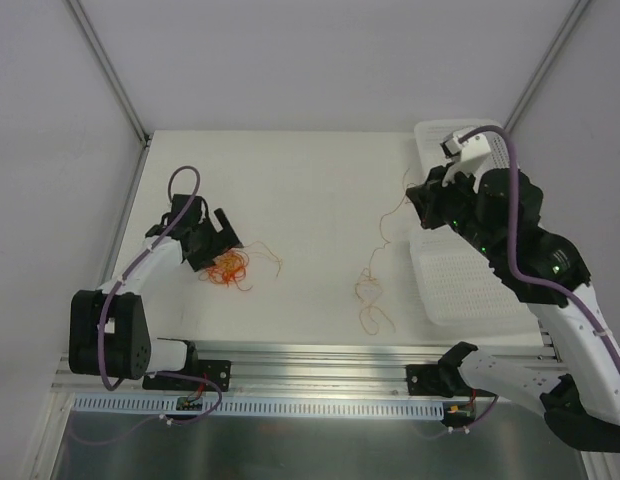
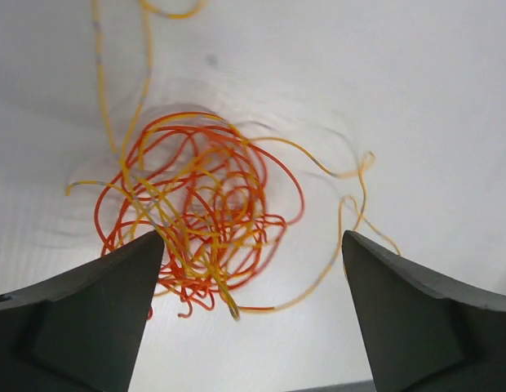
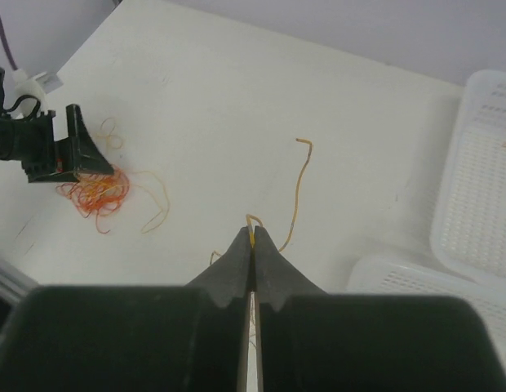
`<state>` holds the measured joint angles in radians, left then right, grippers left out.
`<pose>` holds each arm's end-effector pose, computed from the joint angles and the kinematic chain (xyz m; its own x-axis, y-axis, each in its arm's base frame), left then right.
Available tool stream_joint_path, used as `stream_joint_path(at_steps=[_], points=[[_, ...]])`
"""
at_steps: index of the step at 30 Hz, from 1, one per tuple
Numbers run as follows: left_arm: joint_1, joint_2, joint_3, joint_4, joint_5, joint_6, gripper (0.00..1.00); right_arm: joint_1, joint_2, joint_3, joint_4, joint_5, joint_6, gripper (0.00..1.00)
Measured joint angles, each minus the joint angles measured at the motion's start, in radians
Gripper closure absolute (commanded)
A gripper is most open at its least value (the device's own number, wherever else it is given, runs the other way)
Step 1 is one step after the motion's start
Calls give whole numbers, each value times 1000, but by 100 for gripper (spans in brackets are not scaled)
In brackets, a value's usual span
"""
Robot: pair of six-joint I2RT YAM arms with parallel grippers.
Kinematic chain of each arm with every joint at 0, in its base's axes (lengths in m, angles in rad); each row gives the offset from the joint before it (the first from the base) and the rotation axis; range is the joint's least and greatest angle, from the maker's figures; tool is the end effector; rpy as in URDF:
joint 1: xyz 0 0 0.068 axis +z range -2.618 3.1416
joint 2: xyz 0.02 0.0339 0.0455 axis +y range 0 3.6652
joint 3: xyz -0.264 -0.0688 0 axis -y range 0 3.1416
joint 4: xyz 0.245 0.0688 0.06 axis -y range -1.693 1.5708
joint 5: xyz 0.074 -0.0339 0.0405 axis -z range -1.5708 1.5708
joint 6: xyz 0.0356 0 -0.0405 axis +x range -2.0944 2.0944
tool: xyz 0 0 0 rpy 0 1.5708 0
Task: Untangle the cables
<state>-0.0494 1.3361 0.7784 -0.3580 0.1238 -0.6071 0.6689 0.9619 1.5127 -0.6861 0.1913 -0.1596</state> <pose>0.2643 -0.0175 0.2048 -0.7213 -0.5312 -0.4445 -0.3499 0.8333 -0.4280 0.1253 0.0904 0.4947 -0.0312 -0.2236 -0.9742 -0.4720 0.8625 -0.1828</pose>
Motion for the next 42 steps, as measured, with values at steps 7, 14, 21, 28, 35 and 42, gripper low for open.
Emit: stream_joint_path(at_steps=[7, 14, 21, 28, 35, 42], points=[[-158, -152, 32, 37, 97, 124, 1, 0, 98, 4, 19, -187, 50, 99], [-294, -235, 32, 96, 164, 212, 1, 0, 151, 10, 125, -238, 112, 99], [-503, -175, 33, 145, 131, 255, 3, -4, 185, -120, 201, -123, 180, 99], [-679, 47, 111, 161, 40, 353, 5, -37, 239, -264, 211, -75, 249, 99], [-750, 245, 209, 188, -84, 423, 7, -68, 242, -342, 213, -76, 287, 99], [-743, 322, 275, 194, -216, 390, 8, -76, 242, -385, 227, -84, 298, 99]])
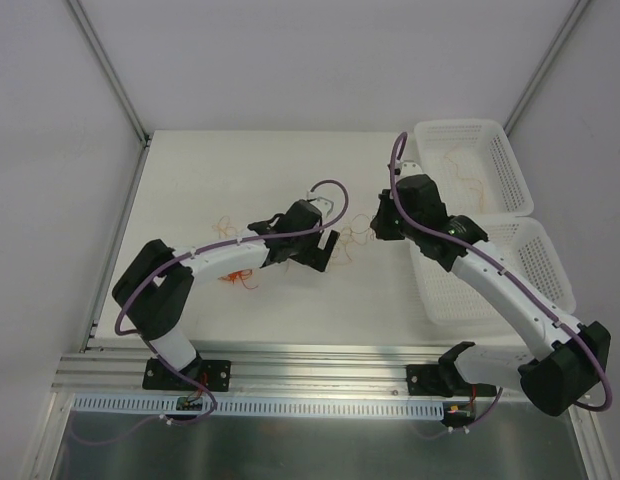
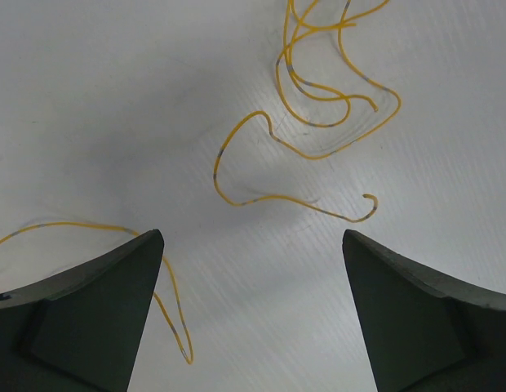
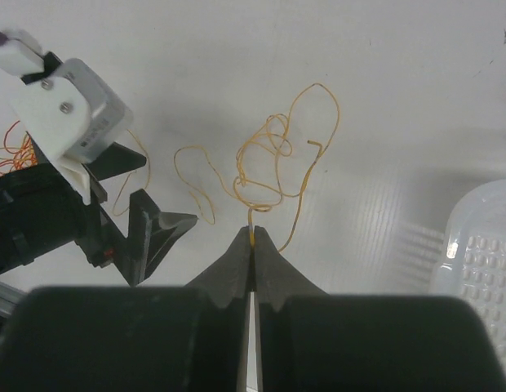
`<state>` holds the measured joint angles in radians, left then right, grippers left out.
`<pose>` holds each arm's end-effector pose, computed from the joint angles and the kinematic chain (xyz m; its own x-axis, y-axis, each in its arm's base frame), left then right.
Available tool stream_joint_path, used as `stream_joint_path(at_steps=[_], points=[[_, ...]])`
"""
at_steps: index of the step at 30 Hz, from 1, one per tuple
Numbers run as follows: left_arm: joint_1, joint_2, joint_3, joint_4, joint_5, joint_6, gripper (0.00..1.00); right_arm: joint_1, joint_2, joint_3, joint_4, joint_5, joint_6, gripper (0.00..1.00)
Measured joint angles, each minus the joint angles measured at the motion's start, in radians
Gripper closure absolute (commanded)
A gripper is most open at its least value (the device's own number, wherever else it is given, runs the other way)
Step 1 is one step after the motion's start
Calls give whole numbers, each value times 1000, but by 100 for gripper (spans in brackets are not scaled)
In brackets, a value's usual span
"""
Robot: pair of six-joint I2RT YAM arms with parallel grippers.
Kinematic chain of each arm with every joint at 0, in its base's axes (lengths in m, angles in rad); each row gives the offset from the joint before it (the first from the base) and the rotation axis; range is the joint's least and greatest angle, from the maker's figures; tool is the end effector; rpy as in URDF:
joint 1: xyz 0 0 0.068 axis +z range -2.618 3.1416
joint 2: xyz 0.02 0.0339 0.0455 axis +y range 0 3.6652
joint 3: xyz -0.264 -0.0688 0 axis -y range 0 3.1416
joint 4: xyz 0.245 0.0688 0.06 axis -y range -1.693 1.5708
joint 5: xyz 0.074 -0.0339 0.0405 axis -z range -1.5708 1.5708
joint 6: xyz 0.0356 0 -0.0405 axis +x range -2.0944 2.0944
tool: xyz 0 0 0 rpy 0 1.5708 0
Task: Untangle the cables
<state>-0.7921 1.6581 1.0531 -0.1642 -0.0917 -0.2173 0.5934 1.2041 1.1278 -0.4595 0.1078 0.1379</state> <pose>0.2533 -0.2520 0.2104 -0.6199 0.3226 -0.7153 0.5417 0.8354 -0.0927 0.2246 0.1468 0.3453 -0.4851 -0.1624 -0.8592 -0.4165 0.9069 0.0638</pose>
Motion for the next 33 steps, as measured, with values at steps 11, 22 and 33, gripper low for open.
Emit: stream_joint_path(at_steps=[11, 22, 33], points=[[68, 68, 55, 34, 21, -86, 27, -5, -11, -59, 6, -22, 18, 99], [87, 183, 122, 43, 81, -84, 56, -5, -28, -84, 11, -42, 20, 99], [175, 137, 70, 62, 91, -93, 100, -19, -43, -96, -3, -23, 7, 99]])
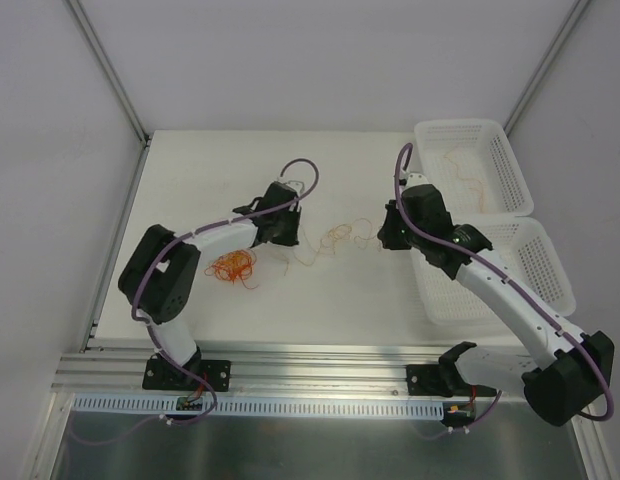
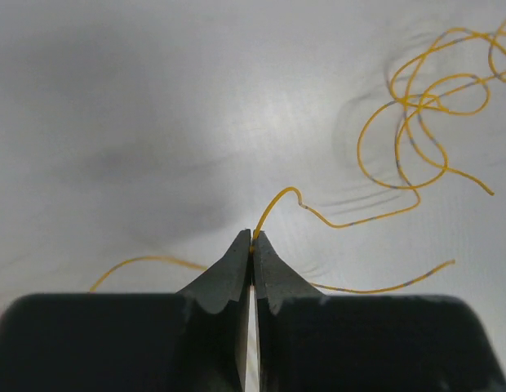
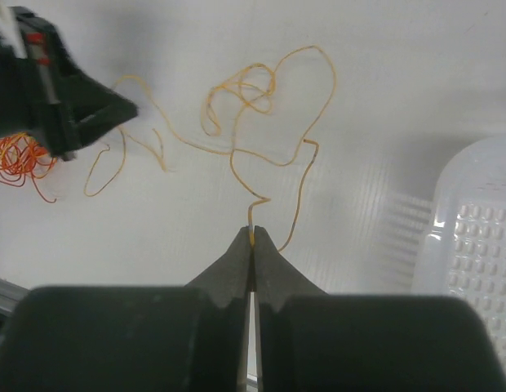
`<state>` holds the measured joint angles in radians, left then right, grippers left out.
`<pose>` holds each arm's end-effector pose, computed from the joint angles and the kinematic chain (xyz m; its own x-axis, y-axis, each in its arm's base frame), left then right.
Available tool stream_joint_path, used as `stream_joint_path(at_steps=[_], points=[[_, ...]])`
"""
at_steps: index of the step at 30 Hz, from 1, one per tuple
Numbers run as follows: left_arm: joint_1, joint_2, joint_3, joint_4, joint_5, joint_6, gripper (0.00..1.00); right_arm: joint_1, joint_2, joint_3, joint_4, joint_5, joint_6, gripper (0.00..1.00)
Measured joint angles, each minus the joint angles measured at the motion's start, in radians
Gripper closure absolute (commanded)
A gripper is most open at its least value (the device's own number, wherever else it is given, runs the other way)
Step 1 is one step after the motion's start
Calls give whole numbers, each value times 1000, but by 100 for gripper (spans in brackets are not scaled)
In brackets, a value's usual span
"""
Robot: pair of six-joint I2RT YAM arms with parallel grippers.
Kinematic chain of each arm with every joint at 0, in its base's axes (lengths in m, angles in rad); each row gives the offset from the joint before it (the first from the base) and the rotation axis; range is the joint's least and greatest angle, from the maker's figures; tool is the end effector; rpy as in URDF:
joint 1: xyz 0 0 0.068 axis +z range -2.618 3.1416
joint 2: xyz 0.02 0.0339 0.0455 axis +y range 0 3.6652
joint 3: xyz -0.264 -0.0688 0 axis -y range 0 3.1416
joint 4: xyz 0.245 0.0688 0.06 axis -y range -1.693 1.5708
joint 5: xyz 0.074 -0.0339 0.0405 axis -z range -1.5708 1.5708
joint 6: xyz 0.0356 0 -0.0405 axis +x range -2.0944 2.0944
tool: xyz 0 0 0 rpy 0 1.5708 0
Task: Untangle the cables
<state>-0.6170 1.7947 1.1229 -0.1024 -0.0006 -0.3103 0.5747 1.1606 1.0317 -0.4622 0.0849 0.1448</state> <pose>0.3149 -0.2234 0.1888 -0.7196 0.1361 -0.6810 0.3765 0.9004 -0.2179 0.2168 0.1368 0.3226 -0.5325 -0.1736 -0.8285 -0.4100 0.9092 0.0731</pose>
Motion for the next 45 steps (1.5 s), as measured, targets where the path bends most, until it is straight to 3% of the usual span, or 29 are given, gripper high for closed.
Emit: stream_joint_path(at_steps=[4, 9, 13, 22, 35, 45], points=[[164, -188, -85, -45, 8, -27, 100, -51, -49, -13, -31, 29, -15, 99], [407, -473, -82, -103, -22, -40, 100, -150, -121, -15, -75, 50, -34, 99], [546, -556, -33, -173, -80, -47, 100, -230, -170, -15, -101, 50, -53, 99], [837, -475, -18, -311, -154, -105, 100, -373, -257, 6, -177, 34, -90, 99], [935, -305, 13, -348, -237, -123, 100, -501, -368, 159, -262, 40, -160, 99], [1009, -191, 38, -355, -273, -128, 100, -515, -403, 235, -299, 55, -193, 99]])
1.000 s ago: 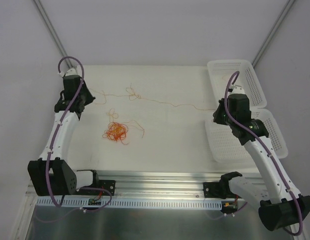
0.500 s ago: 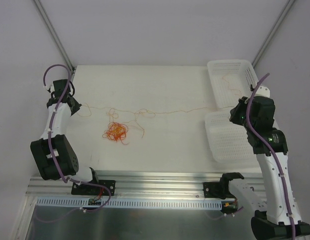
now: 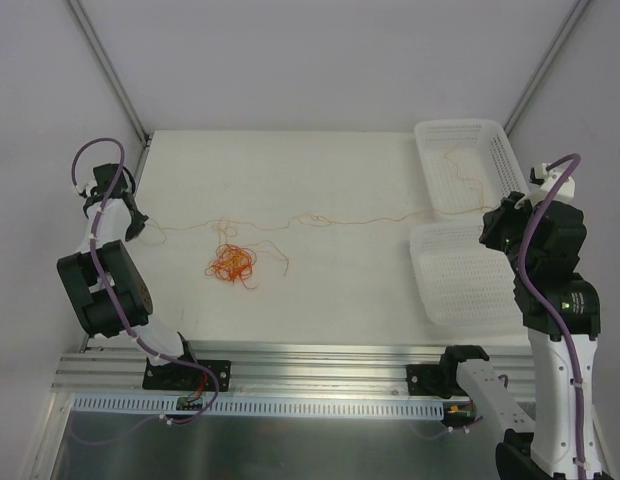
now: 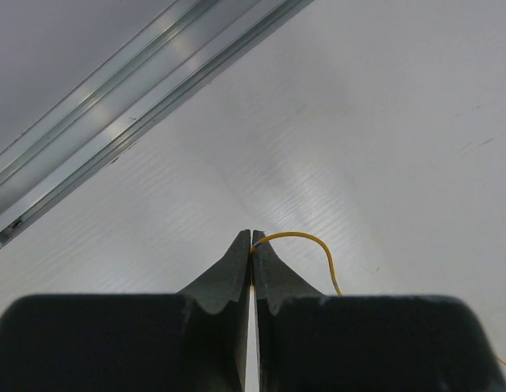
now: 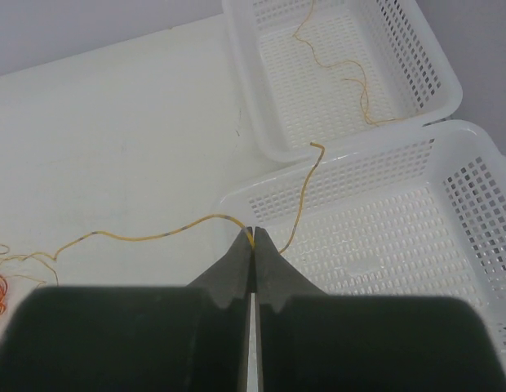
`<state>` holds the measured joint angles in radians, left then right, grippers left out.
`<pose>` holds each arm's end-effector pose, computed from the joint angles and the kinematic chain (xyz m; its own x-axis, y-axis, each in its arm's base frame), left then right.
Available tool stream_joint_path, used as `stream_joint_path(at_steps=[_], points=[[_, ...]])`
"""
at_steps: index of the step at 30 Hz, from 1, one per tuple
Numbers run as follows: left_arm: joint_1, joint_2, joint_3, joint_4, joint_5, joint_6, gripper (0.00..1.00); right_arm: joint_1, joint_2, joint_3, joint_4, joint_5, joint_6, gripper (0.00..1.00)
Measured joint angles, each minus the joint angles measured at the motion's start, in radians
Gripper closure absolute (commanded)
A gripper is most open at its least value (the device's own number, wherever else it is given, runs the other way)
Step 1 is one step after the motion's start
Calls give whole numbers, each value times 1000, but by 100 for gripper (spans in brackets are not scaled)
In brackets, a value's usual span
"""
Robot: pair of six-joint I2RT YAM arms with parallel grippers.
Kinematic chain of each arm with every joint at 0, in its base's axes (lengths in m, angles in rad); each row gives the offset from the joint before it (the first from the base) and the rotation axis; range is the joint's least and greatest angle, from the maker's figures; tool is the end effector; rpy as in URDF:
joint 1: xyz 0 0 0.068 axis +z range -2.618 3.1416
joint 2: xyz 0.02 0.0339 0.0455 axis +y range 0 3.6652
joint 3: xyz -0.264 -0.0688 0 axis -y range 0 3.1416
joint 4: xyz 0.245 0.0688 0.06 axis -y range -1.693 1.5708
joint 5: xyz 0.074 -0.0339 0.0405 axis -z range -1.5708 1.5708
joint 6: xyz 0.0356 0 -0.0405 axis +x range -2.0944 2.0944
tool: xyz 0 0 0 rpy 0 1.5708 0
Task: Untangle the cables
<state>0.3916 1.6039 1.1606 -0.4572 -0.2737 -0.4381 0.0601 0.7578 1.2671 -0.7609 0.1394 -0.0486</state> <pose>0.3134 0.1398 0.2416 -0.4342 -0.6212 -0.6524 -0.7806 0.6209 -0.0717 0.1188 0.0022 0.4396 -0.2519 -0.0634 -0.9657 0.0627 0.9947 -0.0816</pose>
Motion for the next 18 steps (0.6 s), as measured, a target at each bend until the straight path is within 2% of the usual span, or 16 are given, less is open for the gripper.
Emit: stream_joint_path(at_steps=[5, 12, 18], points=[[20, 29, 6, -2, -17, -1, 100, 0, 0, 19, -11, 0, -17, 99], [108, 73, 6, -7, -16, -24, 100, -3, -14, 74, -37, 115, -64, 99], [116, 92, 6, -9, -14, -28, 100, -3, -45, 91, -39, 170, -69, 99]])
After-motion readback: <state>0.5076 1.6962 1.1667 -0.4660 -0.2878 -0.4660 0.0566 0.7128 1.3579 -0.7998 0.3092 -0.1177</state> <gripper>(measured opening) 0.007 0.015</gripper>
